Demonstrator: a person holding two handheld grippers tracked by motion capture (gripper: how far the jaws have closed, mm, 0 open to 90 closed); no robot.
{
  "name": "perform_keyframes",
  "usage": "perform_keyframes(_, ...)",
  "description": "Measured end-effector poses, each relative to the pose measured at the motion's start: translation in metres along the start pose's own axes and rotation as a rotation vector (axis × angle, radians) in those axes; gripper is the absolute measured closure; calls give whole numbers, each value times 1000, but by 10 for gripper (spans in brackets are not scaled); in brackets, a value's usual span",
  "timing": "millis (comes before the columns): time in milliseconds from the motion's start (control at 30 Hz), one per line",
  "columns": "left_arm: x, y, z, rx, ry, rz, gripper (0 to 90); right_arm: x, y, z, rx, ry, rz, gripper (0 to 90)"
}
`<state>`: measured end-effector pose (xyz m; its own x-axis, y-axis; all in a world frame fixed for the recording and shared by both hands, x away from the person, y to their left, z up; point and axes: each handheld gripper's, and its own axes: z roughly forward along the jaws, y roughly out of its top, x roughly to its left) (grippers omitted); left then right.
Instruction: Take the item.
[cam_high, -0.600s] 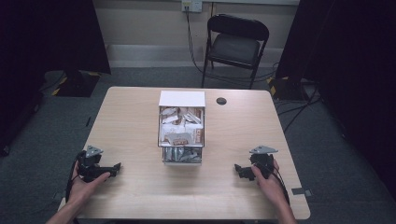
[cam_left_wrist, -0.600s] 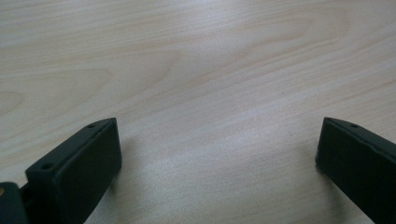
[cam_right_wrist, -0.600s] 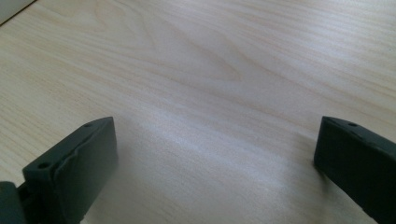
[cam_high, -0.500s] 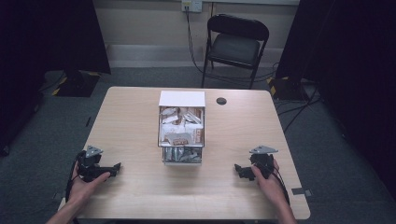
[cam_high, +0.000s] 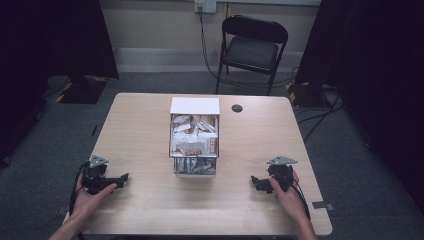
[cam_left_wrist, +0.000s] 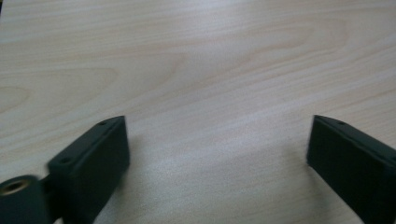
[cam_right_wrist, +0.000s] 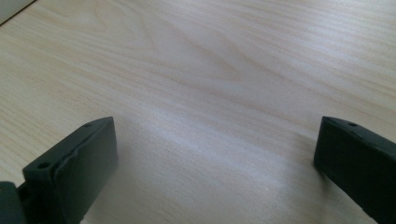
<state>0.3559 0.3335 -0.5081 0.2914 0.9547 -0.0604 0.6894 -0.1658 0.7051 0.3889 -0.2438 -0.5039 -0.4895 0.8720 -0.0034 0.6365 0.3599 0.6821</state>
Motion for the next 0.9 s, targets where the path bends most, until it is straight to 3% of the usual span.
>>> perform_keyframes(67, 0, 0, -1, 2, 3, 1, 162, 0, 0, 0, 0, 0, -1, 0)
perform_keyframes(433, 0, 6, -7, 8, -52, 1, 196, 0, 0, 0, 0, 0, 0, 0)
perform_keyframes(767, -12, 14, -16, -46, -91, 73, 257, 0, 0, 0, 0, 0, 0, 0)
perform_keyframes(800, -13, 14, -16, -47, -99, 72, 260, 0, 0, 0, 0, 0, 0, 0)
perform_keyframes(900, -10, 13, -17, -38, -150, -17, 295, 0, 0, 0, 0, 0, 0, 0)
